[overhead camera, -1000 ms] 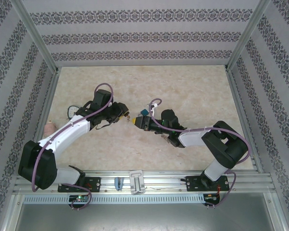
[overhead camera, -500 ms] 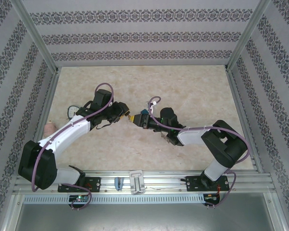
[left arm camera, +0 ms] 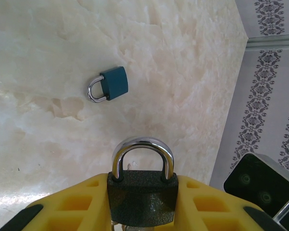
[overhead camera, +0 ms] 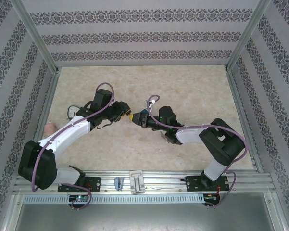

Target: Unlock with the key

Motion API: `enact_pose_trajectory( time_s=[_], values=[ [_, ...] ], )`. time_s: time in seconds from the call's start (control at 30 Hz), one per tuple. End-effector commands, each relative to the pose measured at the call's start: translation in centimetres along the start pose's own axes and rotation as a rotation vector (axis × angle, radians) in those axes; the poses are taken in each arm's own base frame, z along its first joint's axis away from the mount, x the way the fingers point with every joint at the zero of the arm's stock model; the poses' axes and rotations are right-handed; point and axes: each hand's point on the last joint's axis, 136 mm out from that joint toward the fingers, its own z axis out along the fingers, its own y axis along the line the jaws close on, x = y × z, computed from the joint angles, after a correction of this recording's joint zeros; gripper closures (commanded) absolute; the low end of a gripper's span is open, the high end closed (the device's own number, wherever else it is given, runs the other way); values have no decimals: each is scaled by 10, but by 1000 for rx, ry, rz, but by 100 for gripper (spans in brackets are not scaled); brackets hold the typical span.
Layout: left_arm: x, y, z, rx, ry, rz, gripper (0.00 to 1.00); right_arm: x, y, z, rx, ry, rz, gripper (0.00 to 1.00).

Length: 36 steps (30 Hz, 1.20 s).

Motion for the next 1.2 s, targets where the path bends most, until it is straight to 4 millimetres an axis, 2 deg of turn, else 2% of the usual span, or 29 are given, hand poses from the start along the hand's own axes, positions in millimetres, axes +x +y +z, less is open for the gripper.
enact_pose_trajectory(
  time_s=[0.0,0.1,0.37,0.7,0.97,1.17],
  values=[
    [3,-19,-6,78,-2,33,69,-13,8,4,-35,-46,-6,66],
    [3,-21,-7,84,-4,34,69,-16,7,3,-41,-56,3,67],
    [3,-27,-8,123,-8,36,69,-18,11,4,-64,-58,15,76],
    [4,-45,-13,240,-13,59,69,-22,13,2,-112,-73,46,91],
    [8,-65,-21,376,-1,87,71,-24,28,-2,-183,-68,42,100],
    [10,-70,-26,420,6,108,73,-22,39,-5,-233,-50,44,100]
  ],
)
